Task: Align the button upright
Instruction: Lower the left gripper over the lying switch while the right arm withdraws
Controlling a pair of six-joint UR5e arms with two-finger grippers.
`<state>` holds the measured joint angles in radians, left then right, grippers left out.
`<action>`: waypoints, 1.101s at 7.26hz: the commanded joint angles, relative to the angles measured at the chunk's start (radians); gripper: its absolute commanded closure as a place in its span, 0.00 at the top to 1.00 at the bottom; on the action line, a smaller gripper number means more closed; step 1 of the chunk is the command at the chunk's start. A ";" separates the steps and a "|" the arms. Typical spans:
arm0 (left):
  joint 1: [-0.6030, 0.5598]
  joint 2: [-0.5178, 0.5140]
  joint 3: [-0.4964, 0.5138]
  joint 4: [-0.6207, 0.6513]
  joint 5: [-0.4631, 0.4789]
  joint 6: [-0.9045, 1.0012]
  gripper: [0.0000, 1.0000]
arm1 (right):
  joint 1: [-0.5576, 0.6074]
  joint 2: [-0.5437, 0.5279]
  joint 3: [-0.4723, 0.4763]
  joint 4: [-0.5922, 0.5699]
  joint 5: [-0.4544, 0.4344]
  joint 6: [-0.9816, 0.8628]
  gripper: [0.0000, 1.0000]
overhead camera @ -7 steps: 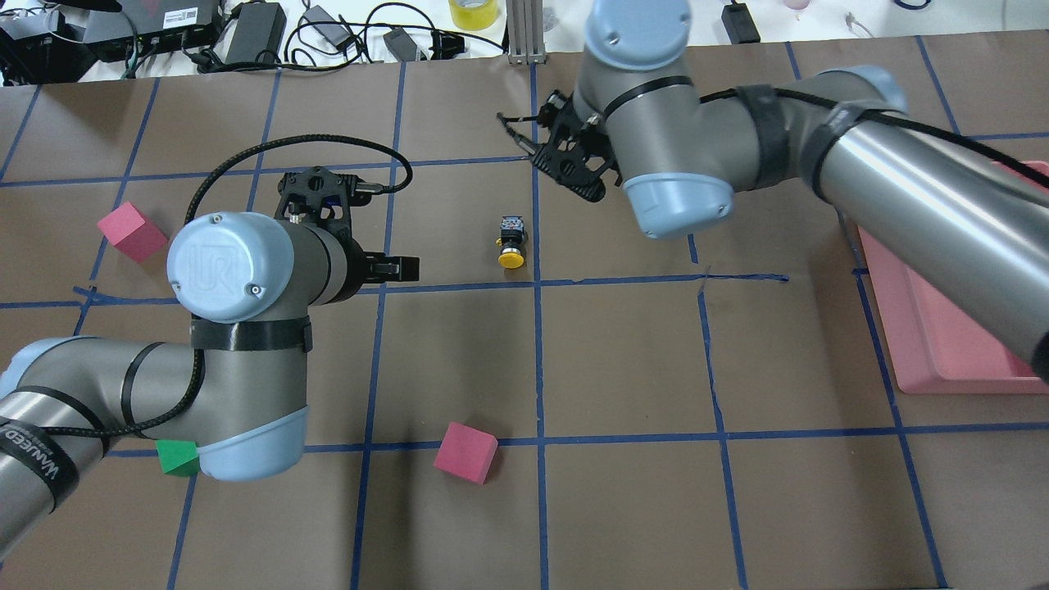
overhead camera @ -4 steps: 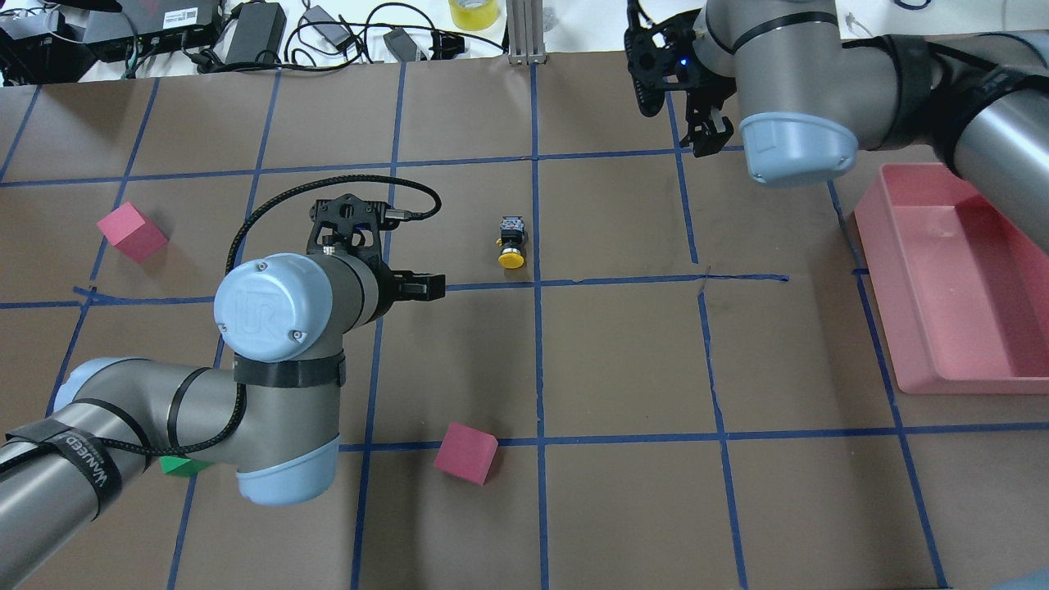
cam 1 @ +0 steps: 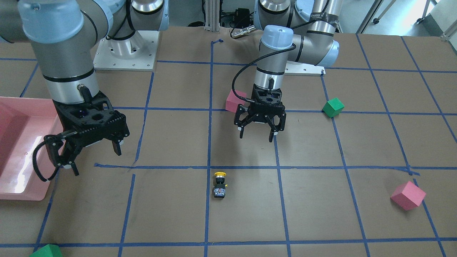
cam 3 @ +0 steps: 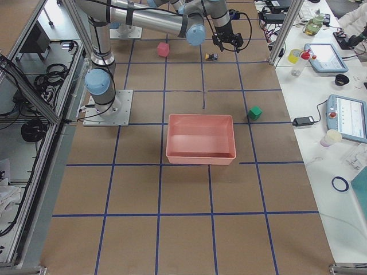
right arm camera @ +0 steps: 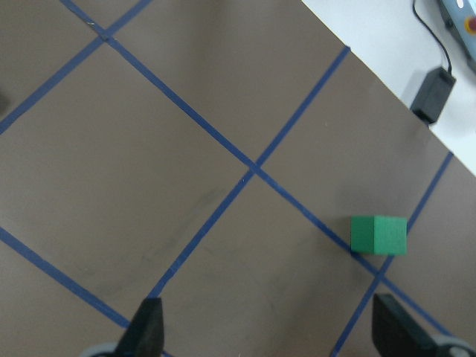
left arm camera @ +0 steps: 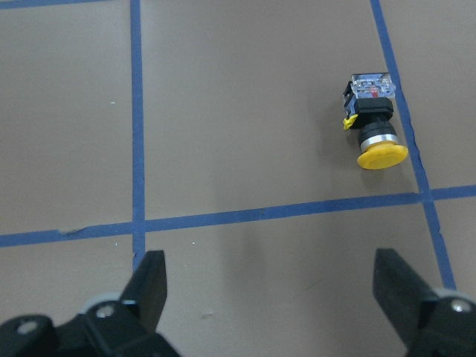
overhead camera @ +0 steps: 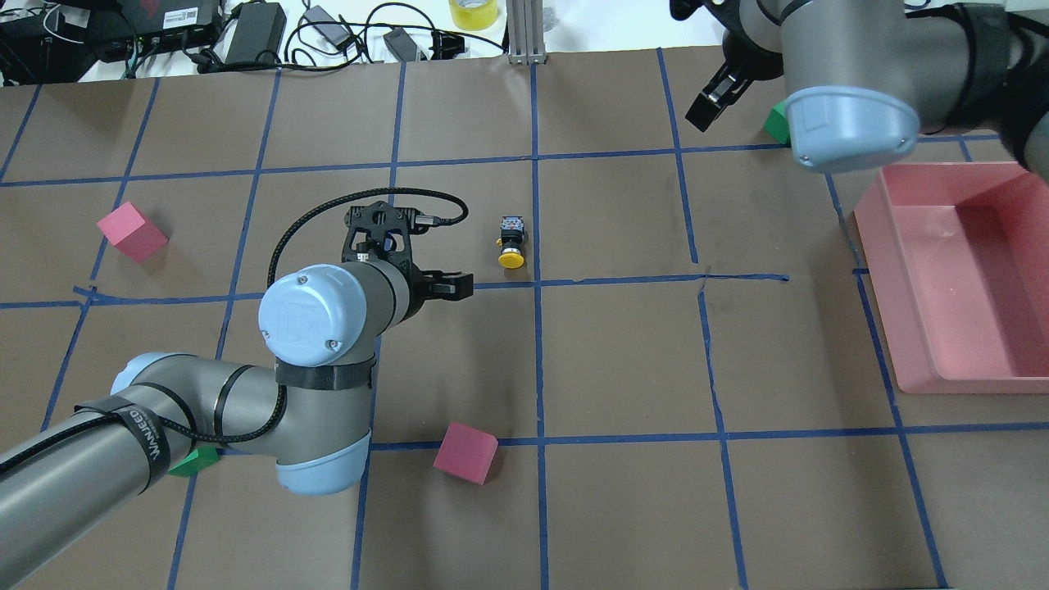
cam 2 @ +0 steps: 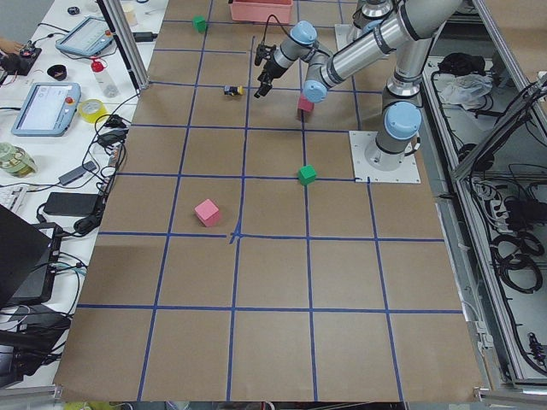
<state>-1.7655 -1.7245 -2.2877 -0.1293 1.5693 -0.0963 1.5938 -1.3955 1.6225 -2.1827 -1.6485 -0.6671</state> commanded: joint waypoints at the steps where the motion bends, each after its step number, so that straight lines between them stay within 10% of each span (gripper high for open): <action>1: -0.005 -0.067 0.013 0.080 -0.017 -0.002 1.00 | -0.034 -0.040 -0.001 0.107 -0.044 0.261 1.00; 8: -0.043 -0.248 0.117 0.212 -0.040 -0.080 0.98 | -0.067 -0.042 -0.079 0.474 0.016 0.667 1.00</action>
<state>-1.7919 -1.9436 -2.1994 0.0795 1.5226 -0.1465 1.5281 -1.4373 1.5519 -1.7536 -1.6321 -0.0536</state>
